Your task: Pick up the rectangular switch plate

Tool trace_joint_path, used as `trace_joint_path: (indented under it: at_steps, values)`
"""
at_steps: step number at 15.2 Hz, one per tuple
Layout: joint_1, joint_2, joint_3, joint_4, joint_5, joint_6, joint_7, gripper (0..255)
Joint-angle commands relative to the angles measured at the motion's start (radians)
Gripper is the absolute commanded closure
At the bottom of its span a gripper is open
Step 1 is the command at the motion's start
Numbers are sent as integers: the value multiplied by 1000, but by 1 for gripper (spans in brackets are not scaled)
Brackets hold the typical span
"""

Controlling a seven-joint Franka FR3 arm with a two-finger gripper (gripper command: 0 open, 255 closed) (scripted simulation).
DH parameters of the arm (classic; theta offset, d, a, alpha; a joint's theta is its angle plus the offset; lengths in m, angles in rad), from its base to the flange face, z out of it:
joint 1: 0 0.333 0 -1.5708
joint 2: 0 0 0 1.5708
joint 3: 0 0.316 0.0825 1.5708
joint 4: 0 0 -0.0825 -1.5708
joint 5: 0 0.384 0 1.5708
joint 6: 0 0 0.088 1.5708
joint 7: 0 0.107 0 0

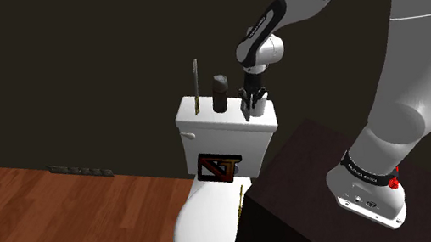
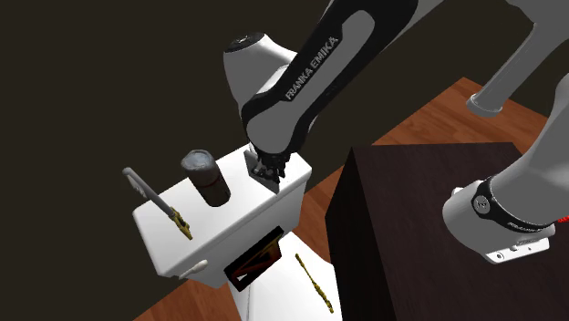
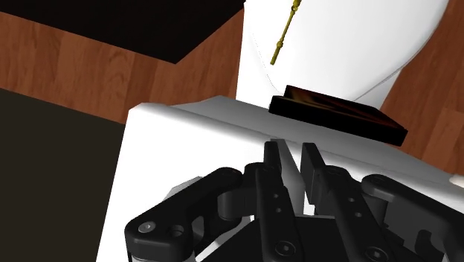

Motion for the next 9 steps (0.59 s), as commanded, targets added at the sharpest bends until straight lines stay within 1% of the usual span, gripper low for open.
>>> trace_joint_path:
  at_steps: [1, 9]
  values:
    - [3, -29, -4, -8, -7, -21, 7, 255]
    - [10, -122, -15, -8, -33, -112, 30, 255]
